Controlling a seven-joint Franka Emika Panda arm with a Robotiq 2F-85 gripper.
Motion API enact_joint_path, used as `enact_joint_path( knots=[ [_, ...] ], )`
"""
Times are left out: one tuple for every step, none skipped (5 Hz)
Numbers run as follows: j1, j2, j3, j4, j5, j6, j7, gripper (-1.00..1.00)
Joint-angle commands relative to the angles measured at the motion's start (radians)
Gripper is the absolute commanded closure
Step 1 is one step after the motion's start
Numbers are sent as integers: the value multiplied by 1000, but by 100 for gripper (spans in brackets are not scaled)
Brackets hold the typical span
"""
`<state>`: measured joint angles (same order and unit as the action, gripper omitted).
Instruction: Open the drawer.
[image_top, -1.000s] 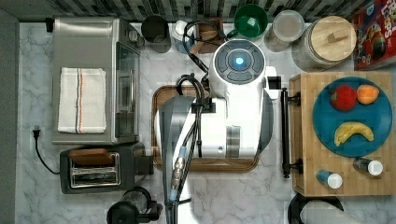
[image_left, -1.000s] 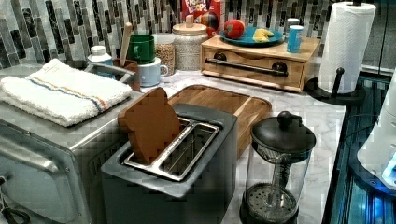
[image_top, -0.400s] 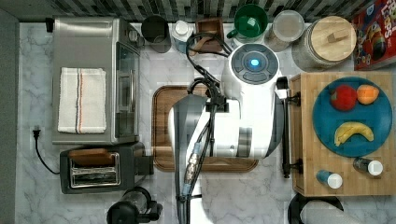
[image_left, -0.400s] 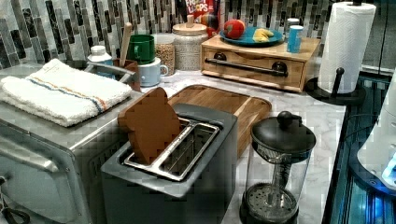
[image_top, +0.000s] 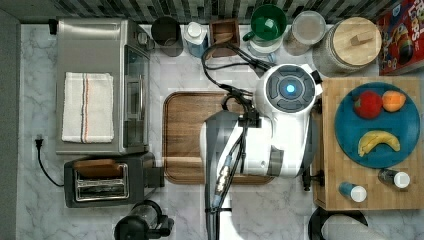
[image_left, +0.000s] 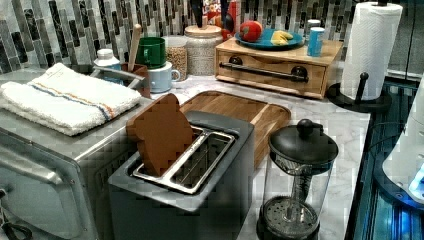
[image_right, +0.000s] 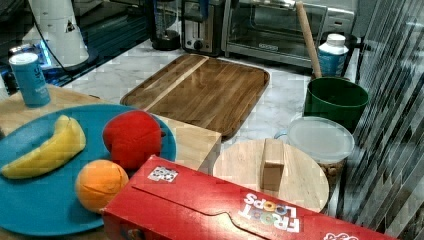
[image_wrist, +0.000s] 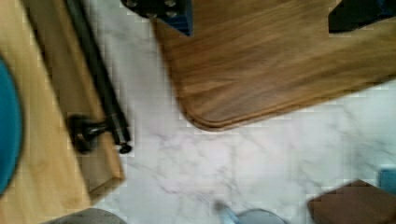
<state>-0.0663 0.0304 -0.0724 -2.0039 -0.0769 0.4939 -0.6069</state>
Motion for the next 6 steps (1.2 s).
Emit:
enact_joint_path(
  knots=[
    [-63,2,-100,-109,-4,107,-275,-100],
    [-80,17,-121,-114,-2,139,-362,-100],
    [-102,30,-109,-120,-25,158,-391,-100],
    [-95,29,-111,-163,-25,223,-367,-100],
    [-79,28,-113,-200,-27,267,-335,-100],
    [-54,34,-137,-252,-46,351,-317,-100]
  ],
)
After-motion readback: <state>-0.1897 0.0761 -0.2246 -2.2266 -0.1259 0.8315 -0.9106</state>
